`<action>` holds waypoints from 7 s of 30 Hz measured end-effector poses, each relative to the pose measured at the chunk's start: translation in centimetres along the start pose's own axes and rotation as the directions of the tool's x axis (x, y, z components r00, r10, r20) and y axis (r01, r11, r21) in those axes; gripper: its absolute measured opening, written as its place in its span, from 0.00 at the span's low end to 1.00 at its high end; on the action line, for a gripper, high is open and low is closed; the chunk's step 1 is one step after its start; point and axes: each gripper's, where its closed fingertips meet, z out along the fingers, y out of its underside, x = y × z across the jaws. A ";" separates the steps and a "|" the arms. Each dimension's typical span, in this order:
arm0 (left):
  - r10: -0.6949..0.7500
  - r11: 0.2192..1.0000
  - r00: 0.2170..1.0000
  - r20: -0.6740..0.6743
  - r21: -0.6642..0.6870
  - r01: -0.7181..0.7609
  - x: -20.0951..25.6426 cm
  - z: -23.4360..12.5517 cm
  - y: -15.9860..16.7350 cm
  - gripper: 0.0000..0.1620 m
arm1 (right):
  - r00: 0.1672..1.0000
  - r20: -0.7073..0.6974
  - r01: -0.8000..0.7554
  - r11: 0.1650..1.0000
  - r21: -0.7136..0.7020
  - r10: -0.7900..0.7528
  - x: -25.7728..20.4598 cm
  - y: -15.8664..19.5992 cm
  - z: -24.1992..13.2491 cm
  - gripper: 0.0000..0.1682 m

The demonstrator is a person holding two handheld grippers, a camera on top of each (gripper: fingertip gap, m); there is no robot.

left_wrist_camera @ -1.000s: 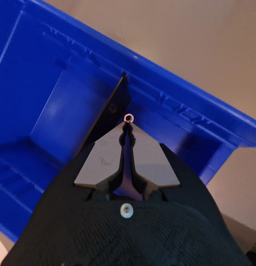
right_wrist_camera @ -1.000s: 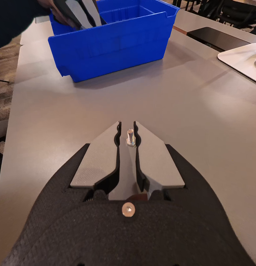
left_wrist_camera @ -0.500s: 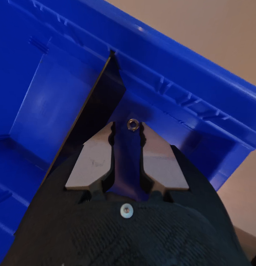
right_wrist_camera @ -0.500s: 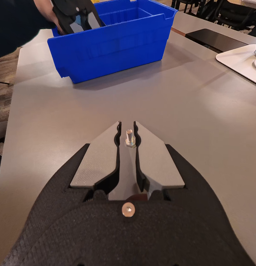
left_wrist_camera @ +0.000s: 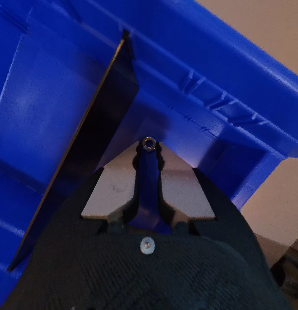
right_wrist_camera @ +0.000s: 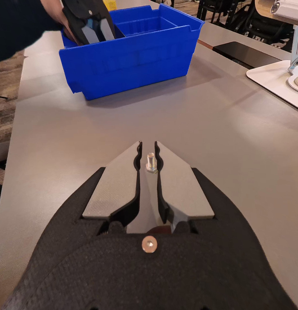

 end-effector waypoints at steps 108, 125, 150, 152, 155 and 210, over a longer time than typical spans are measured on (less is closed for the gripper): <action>0.063 0.689 0.908 -0.414 0.676 0.260 17.7 1.9 -21.5 0.04 | 0.926 0.296 -0.252 0.967 0.026 0.233 -2.5 -1.9 -0.7 0.04; -0.028 0.703 0.825 -0.565 0.575 0.418 17.6 2.5 -21.2 0.05 | 0.933 0.272 -0.240 0.971 -0.012 0.234 -2.4 -1.2 -0.2 0.04; 0.010 0.690 0.840 -0.542 0.612 0.387 18.1 2.1 -21.2 0.04 | 0.922 0.297 -0.267 0.964 0.018 0.250 -2.4 -1.7 -0.8 0.08; 0.010 0.676 0.843 -0.537 0.625 0.390 17.9 1.9 -21.3 0.04 | 0.932 0.269 -0.257 0.966 0.024 0.241 -1.7 -1.8 -1.3 0.10; 0.005 0.655 0.860 -0.510 0.652 0.383 17.1 1.6 -21.3 0.04 | 0.956 0.218 -0.193 0.981 -0.034 0.196 -0.8 -0.5 -2.4 0.11; 0.189 0.441 0.953 -0.238 0.887 0.134 17.6 -2.4 -22.5 0.04 | 0.963 0.260 0.166 0.924 -0.345 -0.075 -3.7 -6.4 -3.0 0.08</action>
